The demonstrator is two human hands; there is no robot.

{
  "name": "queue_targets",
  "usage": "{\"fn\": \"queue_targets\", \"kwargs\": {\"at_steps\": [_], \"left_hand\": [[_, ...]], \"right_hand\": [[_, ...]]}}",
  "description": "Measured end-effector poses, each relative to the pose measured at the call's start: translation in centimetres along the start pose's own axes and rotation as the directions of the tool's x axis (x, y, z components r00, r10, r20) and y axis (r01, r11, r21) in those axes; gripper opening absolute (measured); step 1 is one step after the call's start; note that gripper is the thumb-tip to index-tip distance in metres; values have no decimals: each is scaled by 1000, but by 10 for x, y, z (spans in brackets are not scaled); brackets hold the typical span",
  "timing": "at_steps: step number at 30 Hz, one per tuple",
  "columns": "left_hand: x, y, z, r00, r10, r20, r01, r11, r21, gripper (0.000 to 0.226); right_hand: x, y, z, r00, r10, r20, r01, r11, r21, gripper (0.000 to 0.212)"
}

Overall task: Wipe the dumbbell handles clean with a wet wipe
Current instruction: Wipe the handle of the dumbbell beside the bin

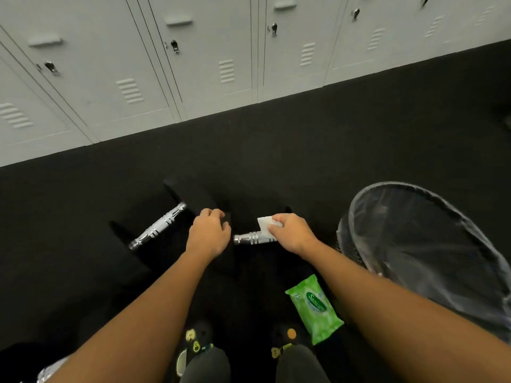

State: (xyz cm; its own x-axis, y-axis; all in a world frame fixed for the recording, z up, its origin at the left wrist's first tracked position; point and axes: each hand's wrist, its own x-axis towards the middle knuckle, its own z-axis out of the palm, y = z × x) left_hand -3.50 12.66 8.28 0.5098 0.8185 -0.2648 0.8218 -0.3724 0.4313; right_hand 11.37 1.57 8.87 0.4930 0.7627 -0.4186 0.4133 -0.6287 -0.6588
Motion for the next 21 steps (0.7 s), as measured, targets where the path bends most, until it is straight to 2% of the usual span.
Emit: {"fn": "queue_targets", "kwargs": {"at_steps": [2, 4, 10, 15, 19, 21], "left_hand": [[8, -9, 14, 997, 59, -43, -57, 998, 41, 40], [16, -17, 29, 990, 121, -74, -114, 990, 86, 42], [27, -33, 56, 947, 299, -117, -275, 944, 180, 40], [27, -43, 69, 951, 294, -92, -281, 950, 137, 52], [26, -47, 73, 949, 298, -101, -283, 948, 145, 58], [26, -48, 73, 951, 293, -96, -279, 951, 136, 60]], "right_hand": [[16, 4, 14, 1000, -18, 3, 18, 999, -43, 26], [31, 8, 31, 999, -51, 10, 51, 996, -72, 19], [59, 17, 71, 957, -284, 63, 291, 931, -223, 33], [60, 39, 100, 885, -421, 199, 464, 767, -442, 49], [43, 55, 106, 852, -491, 180, 500, 662, -558, 63], [38, 61, 107, 863, -486, 140, 465, 655, -596, 68]]}}
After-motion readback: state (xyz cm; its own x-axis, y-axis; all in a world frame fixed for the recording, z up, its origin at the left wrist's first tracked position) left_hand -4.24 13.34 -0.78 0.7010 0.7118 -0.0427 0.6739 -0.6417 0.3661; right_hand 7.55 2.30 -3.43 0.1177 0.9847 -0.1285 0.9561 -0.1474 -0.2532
